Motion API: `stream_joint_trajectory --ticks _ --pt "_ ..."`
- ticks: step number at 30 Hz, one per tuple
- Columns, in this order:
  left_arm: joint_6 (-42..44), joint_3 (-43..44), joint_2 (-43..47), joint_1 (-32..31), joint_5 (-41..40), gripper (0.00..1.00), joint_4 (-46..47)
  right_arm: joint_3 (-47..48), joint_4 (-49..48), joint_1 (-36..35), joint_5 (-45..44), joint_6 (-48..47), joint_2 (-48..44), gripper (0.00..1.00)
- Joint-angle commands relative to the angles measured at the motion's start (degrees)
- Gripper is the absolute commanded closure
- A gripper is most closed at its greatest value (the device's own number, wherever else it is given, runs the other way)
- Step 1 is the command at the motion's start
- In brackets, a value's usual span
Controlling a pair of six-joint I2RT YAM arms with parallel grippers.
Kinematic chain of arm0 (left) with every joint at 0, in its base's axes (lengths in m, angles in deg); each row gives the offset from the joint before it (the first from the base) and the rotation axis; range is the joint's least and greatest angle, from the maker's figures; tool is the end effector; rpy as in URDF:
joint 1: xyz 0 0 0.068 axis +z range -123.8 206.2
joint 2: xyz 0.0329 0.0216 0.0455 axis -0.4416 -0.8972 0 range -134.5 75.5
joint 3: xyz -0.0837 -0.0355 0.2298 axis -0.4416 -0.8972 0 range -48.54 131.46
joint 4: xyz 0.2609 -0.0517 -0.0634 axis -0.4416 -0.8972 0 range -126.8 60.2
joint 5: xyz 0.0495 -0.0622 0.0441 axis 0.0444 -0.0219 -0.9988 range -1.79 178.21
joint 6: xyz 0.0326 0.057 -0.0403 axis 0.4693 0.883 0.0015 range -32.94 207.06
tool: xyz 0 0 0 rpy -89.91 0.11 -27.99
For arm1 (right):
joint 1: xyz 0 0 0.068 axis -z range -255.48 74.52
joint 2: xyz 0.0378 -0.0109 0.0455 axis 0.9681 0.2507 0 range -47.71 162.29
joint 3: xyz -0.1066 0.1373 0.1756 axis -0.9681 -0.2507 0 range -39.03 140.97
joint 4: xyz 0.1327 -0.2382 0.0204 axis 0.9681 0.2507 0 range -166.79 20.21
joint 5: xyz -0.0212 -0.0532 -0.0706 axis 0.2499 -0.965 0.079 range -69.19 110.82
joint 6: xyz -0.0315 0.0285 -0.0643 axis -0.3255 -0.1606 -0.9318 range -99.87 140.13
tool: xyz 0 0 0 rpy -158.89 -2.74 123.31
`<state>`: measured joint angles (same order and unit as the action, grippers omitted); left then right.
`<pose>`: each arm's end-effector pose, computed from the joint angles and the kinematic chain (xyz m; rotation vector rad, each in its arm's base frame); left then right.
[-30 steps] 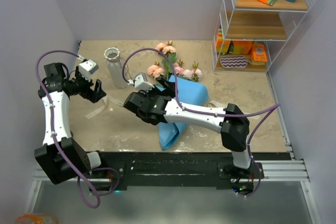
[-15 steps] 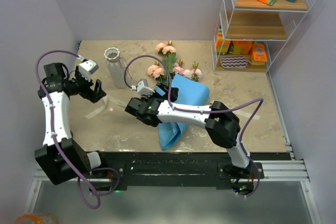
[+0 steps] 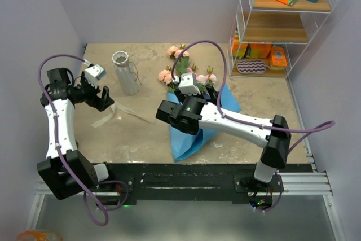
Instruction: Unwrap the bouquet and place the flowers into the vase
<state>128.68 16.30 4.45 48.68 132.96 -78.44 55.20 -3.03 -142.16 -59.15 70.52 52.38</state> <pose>0.2718 0.0624 0.2712 0.6489 2.1220 -0.3979 0.1938 0.2863 0.2965 -0.1182 1.7835 -0.6420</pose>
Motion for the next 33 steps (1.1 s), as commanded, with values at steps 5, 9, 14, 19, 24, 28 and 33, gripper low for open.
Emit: stream_joint_trajectory --ticks 5,9,14,19,24,28,33 --pt "0.74 3.8 0.91 0.46 1.3 0.11 -1.37 -4.69 7.63 3.04 2.44 9.56 -8.51 0.01" --pt "0.82 4.24 0.91 0.46 1.57 0.11 -1.89 -2.9 -10.77 6.64 11.18 -10.53 -14.21 0.01" --pt "1.44 3.98 1.26 0.46 0.95 0.11 -2.33 -8.45 -26.38 19.46 30.2 -19.54 -17.57 0.01" --pt "1.7 5.12 1.17 0.37 0.6 0.11 -2.86 -14.51 -29.18 25.71 43.71 -20.51 -13.26 0.01" --pt "2.05 6.18 0.91 0.46 1.39 0.11 -4.09 -19.61 -32.01 30.02 50.25 -19.02 -13.08 0.01" --pt "2.41 5.65 1.09 0.46 1.22 0.11 -4.27 -21.2 -31.57 31.08 49.82 -19.63 -15.88 0.01" --pt "2.41 5.39 1.0 0.46 1.48 0.11 -4.09 -24.44 -31.74 33.27 51.56 -19.81 -18.26 0.01"
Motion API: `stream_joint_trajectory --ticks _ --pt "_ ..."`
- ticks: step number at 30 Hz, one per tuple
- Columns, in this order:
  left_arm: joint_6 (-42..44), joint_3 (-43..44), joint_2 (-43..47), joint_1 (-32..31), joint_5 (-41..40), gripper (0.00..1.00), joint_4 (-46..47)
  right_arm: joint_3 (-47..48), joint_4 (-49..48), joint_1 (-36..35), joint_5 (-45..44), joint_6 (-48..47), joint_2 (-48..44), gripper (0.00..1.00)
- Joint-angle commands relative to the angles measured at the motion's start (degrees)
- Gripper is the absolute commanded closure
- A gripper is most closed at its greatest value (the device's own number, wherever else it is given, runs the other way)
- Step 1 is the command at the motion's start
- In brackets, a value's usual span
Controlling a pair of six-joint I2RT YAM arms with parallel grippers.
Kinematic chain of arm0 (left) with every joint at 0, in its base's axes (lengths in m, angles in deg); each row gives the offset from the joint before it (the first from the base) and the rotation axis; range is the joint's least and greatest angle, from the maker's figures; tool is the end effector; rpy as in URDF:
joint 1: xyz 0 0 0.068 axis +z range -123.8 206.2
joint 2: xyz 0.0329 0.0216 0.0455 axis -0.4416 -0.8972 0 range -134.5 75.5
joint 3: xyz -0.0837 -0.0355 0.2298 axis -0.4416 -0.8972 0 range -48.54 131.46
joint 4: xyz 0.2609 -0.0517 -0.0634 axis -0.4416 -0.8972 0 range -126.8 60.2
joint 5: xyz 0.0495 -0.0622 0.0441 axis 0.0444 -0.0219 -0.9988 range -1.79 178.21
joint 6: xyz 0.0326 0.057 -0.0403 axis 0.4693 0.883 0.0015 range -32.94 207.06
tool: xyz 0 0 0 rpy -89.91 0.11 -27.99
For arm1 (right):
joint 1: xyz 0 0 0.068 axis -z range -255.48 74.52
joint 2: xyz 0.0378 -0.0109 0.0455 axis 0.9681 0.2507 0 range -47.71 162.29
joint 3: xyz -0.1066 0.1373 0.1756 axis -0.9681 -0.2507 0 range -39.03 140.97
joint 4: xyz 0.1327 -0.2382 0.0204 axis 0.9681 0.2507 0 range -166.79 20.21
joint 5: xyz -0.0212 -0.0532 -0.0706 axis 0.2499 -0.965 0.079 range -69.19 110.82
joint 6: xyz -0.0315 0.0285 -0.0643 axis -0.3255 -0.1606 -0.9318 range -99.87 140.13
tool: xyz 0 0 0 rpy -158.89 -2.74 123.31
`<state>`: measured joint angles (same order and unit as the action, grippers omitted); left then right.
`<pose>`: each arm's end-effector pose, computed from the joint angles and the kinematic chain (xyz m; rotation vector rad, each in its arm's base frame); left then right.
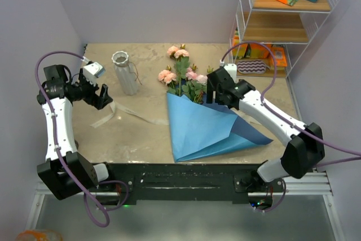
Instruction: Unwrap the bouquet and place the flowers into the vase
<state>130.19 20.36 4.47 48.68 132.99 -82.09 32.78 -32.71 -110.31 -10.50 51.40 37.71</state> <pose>0.2697 0.0615 0.2903 0.6784 2.1052 -0.3781 0.2947 0.1635 0.2378 0.1190 2.3823 -0.1829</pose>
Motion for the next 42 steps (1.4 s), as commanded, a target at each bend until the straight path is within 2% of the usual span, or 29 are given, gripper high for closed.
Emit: stream_joint_trajectory --ticks 1,6,11,14,15,17,18,20,22,28,29,30,32,37,42 --pt "0.9 1.41 0.98 0.46 1.54 0.11 -0.44 -2.72 -2.32 1.69 3.79 -0.42 -4.21 0.01" --pt "0.99 1.41 1.15 0.46 1.46 0.11 -0.35 -7.37 -4.17 3.97 8.89 0.2 -7.81 0.05" --pt "0.81 0.8 1.41 0.37 1.54 0.11 0.35 -10.55 -6.36 9.33 18.64 -0.77 -9.58 0.12" --pt "0.99 0.44 1.41 0.37 1.19 0.11 0.61 -10.99 -8.47 10.48 25.32 -0.77 -10.63 0.22" --pt "1.07 0.35 1.5 0.37 1.02 0.11 0.79 -10.82 -9.17 10.66 26.55 -0.77 -10.72 0.31" --pt "1.16 0.09 1.77 0.37 0.75 0.11 1.05 -10.29 -9.71 10.66 29.53 -0.77 -11.25 0.4" --pt "1.16 -0.08 1.77 0.37 0.67 0.11 1.31 -9.94 -10.23 10.66 30.34 -0.94 -11.42 0.5" --pt "1.16 -0.35 1.94 0.37 0.31 0.11 1.58 -9.06 -10.32 10.66 31.13 -0.94 -12.04 0.62" --pt "1.34 -0.44 2.2 0.37 -0.3 0.11 1.93 -8.71 -10.06 10.66 31.13 -1.29 -12.39 0.69" --pt "1.69 -0.26 2.56 0.28 -1.0 0.11 2.11 -8.35 -8.04 10.75 30.61 -2.61 -12.57 0.67" --pt "1.69 -0.26 2.47 0.37 -0.92 0.11 2.11 -8.35 -7.78 10.66 30.08 -2.79 -12.65 0.52" --pt "1.6 -0.17 2.47 0.37 -0.92 0.11 2.11 -8.35 -6.99 10.75 29.21 -3.31 -12.57 0.4" --pt "1.6 -0.09 2.56 0.28 -0.65 0.11 2.02 -8.44 -6.37 10.75 26.66 -3.67 -12.65 0.29" --pt "1.69 0.09 2.91 0.28 -0.83 0.11 1.93 -8.53 -5.76 10.83 25.94 -4.11 -13.8 0.25" --pt "2.04 0.27 3.08 0.28 -1.36 0.11 1.93 -9.58 -5.4 11.18 32.7 -4.11 -15.9 0.4"
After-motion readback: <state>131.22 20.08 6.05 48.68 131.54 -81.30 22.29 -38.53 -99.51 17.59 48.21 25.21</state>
